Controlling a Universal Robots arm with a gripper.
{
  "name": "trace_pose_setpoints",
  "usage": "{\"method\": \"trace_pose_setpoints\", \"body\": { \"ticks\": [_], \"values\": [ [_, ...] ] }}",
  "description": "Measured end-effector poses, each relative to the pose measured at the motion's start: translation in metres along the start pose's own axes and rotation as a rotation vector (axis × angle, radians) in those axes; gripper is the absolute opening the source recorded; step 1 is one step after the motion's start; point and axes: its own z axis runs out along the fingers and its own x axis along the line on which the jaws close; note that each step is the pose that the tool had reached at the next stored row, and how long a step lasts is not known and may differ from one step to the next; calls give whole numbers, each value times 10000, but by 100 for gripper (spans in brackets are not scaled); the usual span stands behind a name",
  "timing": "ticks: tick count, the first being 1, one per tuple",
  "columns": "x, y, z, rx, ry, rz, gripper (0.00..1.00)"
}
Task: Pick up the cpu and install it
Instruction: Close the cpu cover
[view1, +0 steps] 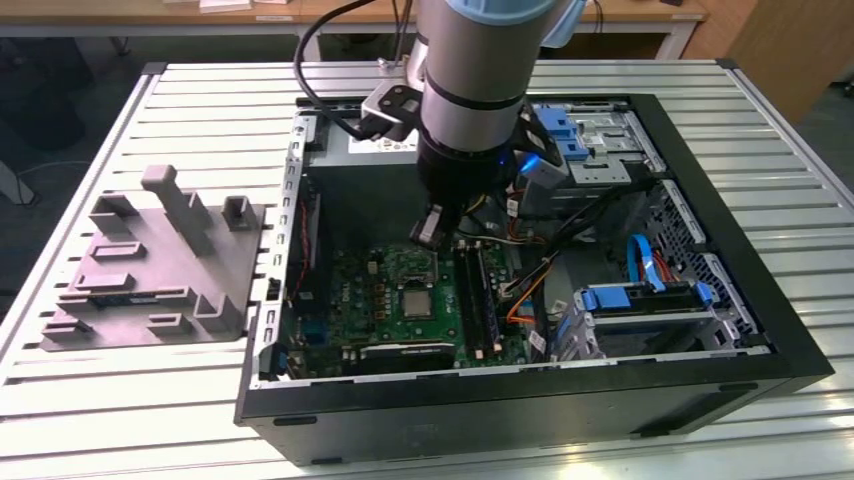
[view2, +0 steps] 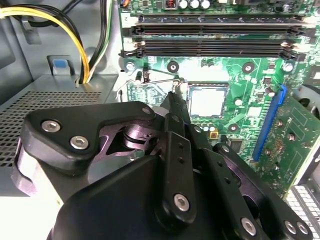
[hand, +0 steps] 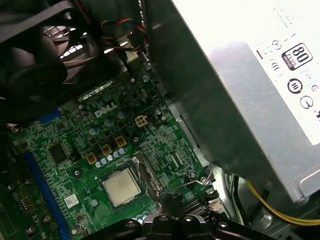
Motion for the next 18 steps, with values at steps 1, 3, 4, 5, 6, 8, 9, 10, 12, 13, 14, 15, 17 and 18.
{"method": "trace_pose_setpoints", "body": {
  "ticks": [1, 3, 4, 5, 6, 8, 9, 10, 12, 13, 14, 15, 17, 18],
  "values": [
    [8, -4, 0, 0, 1, -9, 11],
    [19, -10, -1, 0, 3, -22, 11],
    [29, -17, -1, 1, 4, -35, 11],
    [35, -20, -2, 1, 5, -41, 11],
    [48, -28, -2, 1, 7, -54, 11],
    [70, -39, -2, 2, 8, -66, 11],
    [83, -46, -3, 2, 9, -76, 11],
    [93, -52, -3, 3, 11, -84, 11],
    [116, -64, -4, 4, 15, -100, 11],
    [126, -69, -4, 5, 18, -109, 11],
    [136, -75, -4, 6, 19, -120, 11],
    [149, -81, -5, 7, 21, -132, 11],
    [183, -96, -5, 8, 24, -150, 11],
    [203, -106, -6, 9, 26, -155, 11]
  ]
}}
